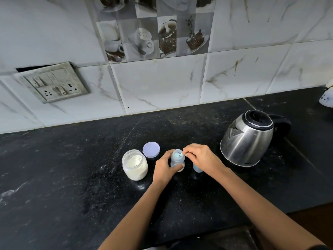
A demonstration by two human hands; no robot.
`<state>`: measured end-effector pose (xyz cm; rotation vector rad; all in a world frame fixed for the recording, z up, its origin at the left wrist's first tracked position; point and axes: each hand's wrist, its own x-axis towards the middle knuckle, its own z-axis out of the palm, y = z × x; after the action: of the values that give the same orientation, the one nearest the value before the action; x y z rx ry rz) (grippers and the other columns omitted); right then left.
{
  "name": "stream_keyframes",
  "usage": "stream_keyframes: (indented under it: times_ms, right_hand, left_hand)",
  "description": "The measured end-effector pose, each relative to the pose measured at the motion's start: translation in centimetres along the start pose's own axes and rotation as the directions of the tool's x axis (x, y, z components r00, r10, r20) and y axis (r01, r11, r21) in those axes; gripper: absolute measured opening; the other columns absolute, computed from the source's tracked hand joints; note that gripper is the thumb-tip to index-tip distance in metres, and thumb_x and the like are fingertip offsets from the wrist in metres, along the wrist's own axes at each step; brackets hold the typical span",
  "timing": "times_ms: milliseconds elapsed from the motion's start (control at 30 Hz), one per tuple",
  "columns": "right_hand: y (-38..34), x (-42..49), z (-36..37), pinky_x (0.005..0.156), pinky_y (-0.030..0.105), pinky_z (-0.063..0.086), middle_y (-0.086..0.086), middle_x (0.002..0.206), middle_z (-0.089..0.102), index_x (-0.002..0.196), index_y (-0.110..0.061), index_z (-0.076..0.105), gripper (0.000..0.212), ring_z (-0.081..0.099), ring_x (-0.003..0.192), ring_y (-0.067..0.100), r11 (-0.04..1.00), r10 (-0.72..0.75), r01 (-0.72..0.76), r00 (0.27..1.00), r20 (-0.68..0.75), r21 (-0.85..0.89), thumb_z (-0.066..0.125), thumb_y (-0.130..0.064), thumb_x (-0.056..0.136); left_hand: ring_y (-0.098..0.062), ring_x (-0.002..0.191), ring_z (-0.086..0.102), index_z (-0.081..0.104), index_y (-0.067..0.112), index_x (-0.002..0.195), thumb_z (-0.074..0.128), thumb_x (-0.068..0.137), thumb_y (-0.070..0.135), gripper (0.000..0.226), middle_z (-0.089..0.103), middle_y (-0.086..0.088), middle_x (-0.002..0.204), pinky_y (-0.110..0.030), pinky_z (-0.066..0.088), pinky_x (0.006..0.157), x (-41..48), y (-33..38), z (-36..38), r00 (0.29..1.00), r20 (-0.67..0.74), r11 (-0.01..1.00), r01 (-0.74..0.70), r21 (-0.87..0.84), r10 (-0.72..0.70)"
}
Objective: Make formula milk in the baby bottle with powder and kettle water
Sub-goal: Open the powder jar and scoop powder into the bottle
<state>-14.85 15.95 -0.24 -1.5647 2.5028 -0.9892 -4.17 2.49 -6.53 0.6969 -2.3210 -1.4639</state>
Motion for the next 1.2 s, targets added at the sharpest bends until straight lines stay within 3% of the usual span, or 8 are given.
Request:
stream_keyframes:
  times_ms: [333, 433, 600, 733, 867, 967, 1067, 1200]
  right_hand:
    - [-0.2, 0.2, 0.0, 0.072, 0.039, 0.055, 0.005, 0.096, 0.065, 0.094, -0.006, 0.068, 0.016, 0.065, 0.077, 0.022, 0.998, 0.014, -0.016, 0.999, -0.049, -0.053, 0.054, -0.002, 0.089]
    - [-0.7, 0.4, -0.2, 0.067, 0.036, 0.055, 0.004, 0.088, 0.064, 0.091, -0.006, 0.067, 0.014, 0.062, 0.069, 0.020, 0.999, -0.005, -0.001, 0.985, -0.173, -0.034, 0.054, -0.001, 0.089]
    - [-0.9, 1.2, -0.9, 0.056, 0.030, 0.053, -0.004, 0.073, 0.063, 0.090, -0.012, 0.068, 0.012, 0.061, 0.054, 0.012, 0.971, 0.238, -0.216, 0.921, -0.307, 0.103, 0.058, -0.006, 0.088]
    - [-1.0, 1.8, -1.8, 0.058, 0.020, 0.055, 0.006, 0.081, 0.071, 0.090, -0.009, 0.069, 0.012, 0.071, 0.064, 0.009, 0.688, 0.607, -0.419, 0.780, -0.153, 0.593, 0.060, -0.003, 0.088]
    - [-1.5, 2.8, -2.2, 0.061, 0.020, 0.053, 0.010, 0.086, 0.071, 0.093, -0.010, 0.070, 0.012, 0.070, 0.071, 0.012, 0.506, 0.678, -0.427, 0.735, -0.038, 0.749, 0.062, -0.003, 0.087]
    - [-2.5, 4.0, -1.3, 0.062, 0.019, 0.052, 0.006, 0.084, 0.071, 0.092, -0.014, 0.070, 0.013, 0.068, 0.073, 0.011, 0.532, 0.643, -0.420, 0.765, -0.028, 0.736, 0.064, -0.004, 0.086]
    - [-4.2, 5.3, 0.6, 0.063, 0.020, 0.052, -0.001, 0.076, 0.072, 0.090, -0.018, 0.069, 0.013, 0.066, 0.068, 0.009, 0.663, 0.541, -0.390, 0.840, -0.049, 0.638, 0.068, -0.006, 0.084]
    - [-6.9, 7.1, 3.7, 0.063, 0.016, 0.048, -0.008, 0.070, 0.070, 0.080, -0.021, 0.069, 0.014, 0.060, 0.059, -0.004, 0.772, 0.400, -0.333, 0.917, -0.006, 0.541, 0.071, -0.007, 0.079]
  left_hand:
    - [0.009, 0.090, 0.059, 0.057, 0.035, 0.109, 0.079, 0.067, 0.025, 0.048, 0.066, 0.021, 0.097, -0.008, 0.044, 0.077, 0.0, 0.8, -0.2, 0.999, -0.001, 0.998, 0.049, 0.035, -0.049]
    - [0.008, 0.090, 0.059, 0.057, 0.034, 0.110, 0.079, 0.066, 0.027, 0.049, 0.066, 0.020, 0.097, -0.008, 0.043, 0.076, 0.1, 0.9, -0.4, 0.999, 0.003, 0.997, 0.054, 0.052, -0.054]
    - [0.001, 0.093, 0.061, 0.056, 0.032, 0.113, 0.079, 0.066, 0.029, 0.052, 0.066, 0.019, 0.099, -0.015, 0.046, 0.080, 0.0, 0.8, -0.4, 0.997, -0.002, 0.996, 0.074, 0.058, -0.074]
    - [-0.005, 0.122, 0.049, 0.045, 0.021, 0.137, 0.083, 0.063, 0.032, 0.084, 0.055, 0.012, 0.131, -0.021, 0.038, 0.101, -0.4, 1.2, -0.7, 0.997, -0.012, 0.997, 0.079, 0.024, -0.079]
    - [-0.003, 0.125, 0.043, 0.041, 0.022, 0.139, 0.081, 0.071, 0.035, 0.080, 0.049, 0.011, 0.137, -0.015, 0.032, 0.098, -2.2, 2.4, -2.6, 0.979, -0.201, 0.997, 0.041, 0.063, -0.027]
    - [-0.008, 0.126, 0.044, 0.043, 0.020, 0.137, 0.079, 0.073, 0.038, 0.076, 0.050, 0.009, 0.138, -0.023, 0.037, 0.098, -3.5, 2.5, -5.2, 0.876, -0.472, 0.976, 0.006, 0.219, 0.101]
    - [-0.019, 0.130, 0.041, 0.040, 0.012, 0.137, 0.083, 0.067, 0.037, 0.085, 0.046, -0.004, 0.142, -0.035, 0.036, 0.106, -3.7, 1.2, -8.0, 0.793, -0.578, 0.944, 0.009, 0.331, 0.195]
    - [-0.020, 0.139, 0.028, 0.029, 0.012, 0.144, 0.080, 0.068, 0.042, 0.096, 0.032, -0.004, 0.152, -0.043, 0.029, 0.112, -4.3, -1.2, -10.5, 0.843, -0.532, 0.940, 0.121, 0.318, 0.072]
